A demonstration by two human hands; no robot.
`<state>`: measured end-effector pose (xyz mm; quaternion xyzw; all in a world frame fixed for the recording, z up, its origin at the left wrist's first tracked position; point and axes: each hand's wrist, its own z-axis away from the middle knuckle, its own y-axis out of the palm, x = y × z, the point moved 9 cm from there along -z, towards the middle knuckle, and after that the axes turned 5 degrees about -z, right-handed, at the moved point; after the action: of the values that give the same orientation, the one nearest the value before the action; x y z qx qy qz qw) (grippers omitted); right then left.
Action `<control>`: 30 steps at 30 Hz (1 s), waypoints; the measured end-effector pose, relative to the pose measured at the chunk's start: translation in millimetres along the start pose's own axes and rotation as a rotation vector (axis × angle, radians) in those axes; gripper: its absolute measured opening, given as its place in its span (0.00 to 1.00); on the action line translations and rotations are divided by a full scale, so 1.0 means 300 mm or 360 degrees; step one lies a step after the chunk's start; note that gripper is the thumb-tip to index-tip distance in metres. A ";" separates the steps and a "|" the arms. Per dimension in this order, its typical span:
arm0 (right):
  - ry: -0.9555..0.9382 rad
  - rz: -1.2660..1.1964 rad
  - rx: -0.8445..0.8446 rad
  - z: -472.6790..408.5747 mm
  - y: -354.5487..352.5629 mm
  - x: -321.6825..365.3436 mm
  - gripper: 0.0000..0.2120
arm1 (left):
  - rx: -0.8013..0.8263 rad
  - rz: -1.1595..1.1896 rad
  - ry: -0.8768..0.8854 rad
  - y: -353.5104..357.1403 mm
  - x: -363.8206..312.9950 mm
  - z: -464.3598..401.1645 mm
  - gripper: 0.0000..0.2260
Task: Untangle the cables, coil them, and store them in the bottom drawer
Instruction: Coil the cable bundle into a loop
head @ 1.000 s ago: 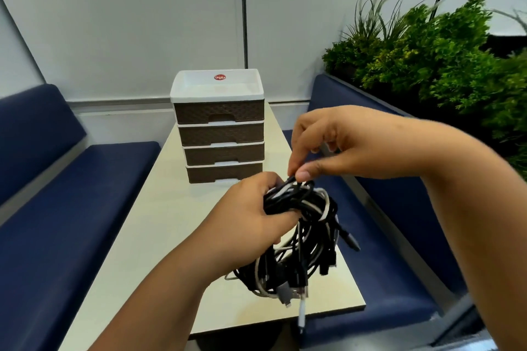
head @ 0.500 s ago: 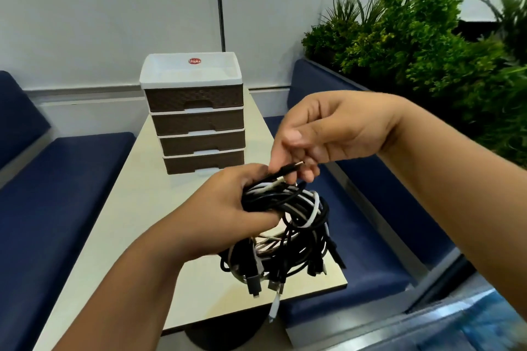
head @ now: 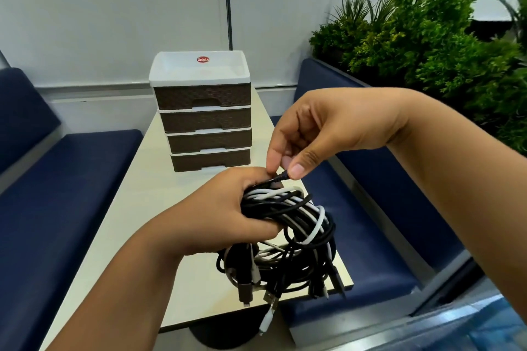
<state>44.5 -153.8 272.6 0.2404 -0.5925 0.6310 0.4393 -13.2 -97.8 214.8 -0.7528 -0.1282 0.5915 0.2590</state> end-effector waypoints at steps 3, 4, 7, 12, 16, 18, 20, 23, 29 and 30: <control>-0.0040 -0.0035 -0.0115 -0.007 -0.008 0.013 0.12 | -0.0042 0.0081 0.0032 -0.014 -0.002 0.007 0.10; -0.0074 -0.0066 -0.0174 -0.008 -0.012 0.013 0.10 | -0.0053 0.0106 0.0045 -0.019 -0.005 0.010 0.10; -0.0168 -0.0189 -0.0357 -0.008 -0.025 -0.001 0.10 | -0.0102 0.0119 0.0090 -0.042 -0.014 0.018 0.09; -0.0280 -0.0405 -0.0516 0.008 -0.012 -0.027 0.09 | -0.0150 0.0089 0.0174 -0.056 -0.038 0.031 0.07; -0.0417 -0.0443 -0.0615 0.066 -0.004 -0.032 0.09 | -0.0247 -0.0092 0.0168 -0.067 -0.042 0.039 0.09; -0.0460 -0.0452 -0.0626 0.098 0.007 -0.031 0.11 | -0.0270 -0.0193 0.0158 -0.068 -0.042 0.042 0.08; -0.0455 -0.0384 -0.0690 0.126 0.010 -0.036 0.12 | -0.0266 -0.0244 0.0155 -0.062 -0.045 0.045 0.08; -0.0417 -0.0254 -0.0804 0.154 0.007 -0.041 0.09 | -0.0253 -0.0286 0.0160 -0.047 -0.056 0.046 0.09; -0.0336 -0.0460 -0.0832 0.164 0.008 -0.086 0.11 | -0.0304 -0.0022 0.0130 -0.038 -0.065 0.032 0.28; -0.0338 -0.0527 -0.0835 0.164 0.008 -0.093 0.11 | -0.0304 -0.0044 0.0153 -0.035 -0.075 0.032 0.29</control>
<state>45.7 -208.1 257.1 0.2766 -0.7303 0.3482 0.5186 -27.3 -98.1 237.4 -0.7996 -0.1819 0.5362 0.2002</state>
